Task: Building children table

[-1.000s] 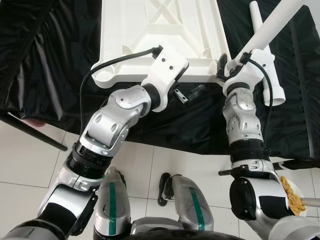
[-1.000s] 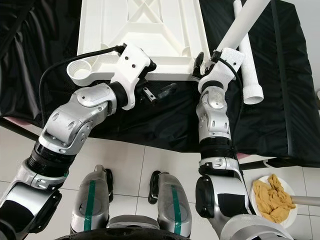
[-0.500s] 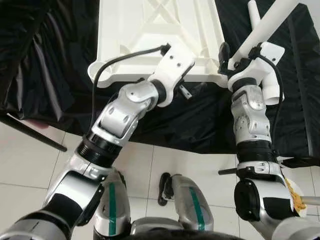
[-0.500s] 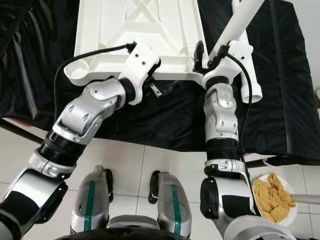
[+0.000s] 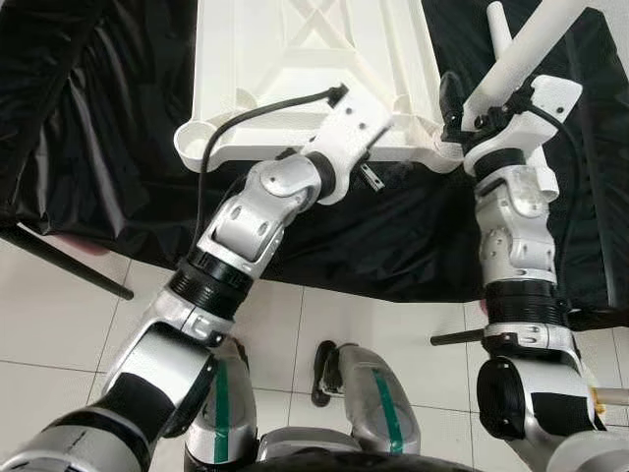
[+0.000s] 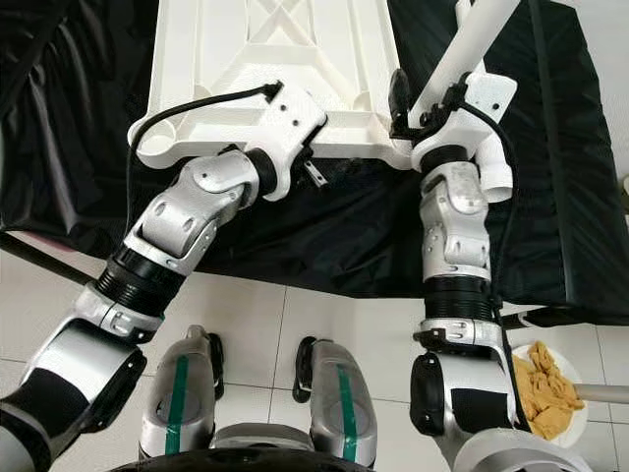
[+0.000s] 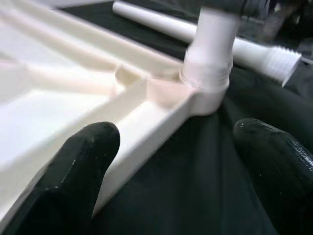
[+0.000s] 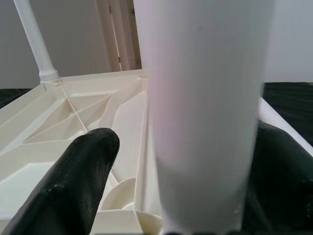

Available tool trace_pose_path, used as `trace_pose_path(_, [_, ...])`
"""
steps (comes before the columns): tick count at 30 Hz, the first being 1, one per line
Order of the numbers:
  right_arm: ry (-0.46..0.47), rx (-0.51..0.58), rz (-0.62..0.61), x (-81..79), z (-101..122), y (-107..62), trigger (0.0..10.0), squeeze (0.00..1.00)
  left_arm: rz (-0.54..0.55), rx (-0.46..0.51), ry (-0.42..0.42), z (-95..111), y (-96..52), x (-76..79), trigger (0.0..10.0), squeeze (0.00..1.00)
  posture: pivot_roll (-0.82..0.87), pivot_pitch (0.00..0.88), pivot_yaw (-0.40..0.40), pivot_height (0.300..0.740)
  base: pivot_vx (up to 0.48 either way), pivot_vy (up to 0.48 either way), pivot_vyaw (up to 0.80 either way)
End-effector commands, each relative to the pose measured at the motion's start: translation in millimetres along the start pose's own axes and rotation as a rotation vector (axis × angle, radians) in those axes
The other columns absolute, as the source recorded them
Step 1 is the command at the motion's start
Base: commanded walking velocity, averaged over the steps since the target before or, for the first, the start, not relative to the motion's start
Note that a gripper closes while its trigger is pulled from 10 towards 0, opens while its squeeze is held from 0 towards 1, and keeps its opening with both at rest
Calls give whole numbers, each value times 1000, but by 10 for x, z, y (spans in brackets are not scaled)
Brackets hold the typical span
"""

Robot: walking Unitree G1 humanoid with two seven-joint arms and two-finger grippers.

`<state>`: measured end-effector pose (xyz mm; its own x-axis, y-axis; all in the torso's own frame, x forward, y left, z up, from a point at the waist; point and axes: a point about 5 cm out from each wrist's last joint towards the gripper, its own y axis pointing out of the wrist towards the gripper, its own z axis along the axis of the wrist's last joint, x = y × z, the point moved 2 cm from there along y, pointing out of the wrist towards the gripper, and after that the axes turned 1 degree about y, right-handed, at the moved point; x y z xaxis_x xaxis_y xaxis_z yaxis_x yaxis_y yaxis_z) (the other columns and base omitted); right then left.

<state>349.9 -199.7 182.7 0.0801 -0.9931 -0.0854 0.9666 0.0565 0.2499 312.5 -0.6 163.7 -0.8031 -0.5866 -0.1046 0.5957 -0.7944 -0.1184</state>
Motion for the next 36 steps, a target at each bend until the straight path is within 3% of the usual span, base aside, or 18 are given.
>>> trace_pose_path(1, [4,-11,1,34,-9,-28,10000,0,33,31,-3,33,-21,-9,10000,0,22,36,-65,740,0,0,0])
trace_pose_path(10, [-75,0,55,101,34,-66,10000,0,42,83,35,13,-131,10,10000,0,14,46,-82,740,0,0,0])
trace_pose_path(17, [-100,-15,105,99,24,-83,10000,0,67,135,-22,56,-146,-30,10000,0,8,49,-93,740,0,0,0])
trace_pose_path(21, [-105,-33,198,85,2,-104,10000,0,69,155,-27,86,-151,-33,10000,0,11,55,-89,740,0,0,0])
trace_pose_path(32, [-88,-90,252,268,-89,-75,10000,0,21,166,-8,120,-146,71,10000,0,12,64,-79,740,0,0,0])
trace_pose_path(36, [-80,-113,263,369,-120,30,10000,0,0,167,-2,125,-152,106,10000,0,19,63,-70,740,0,0,0])
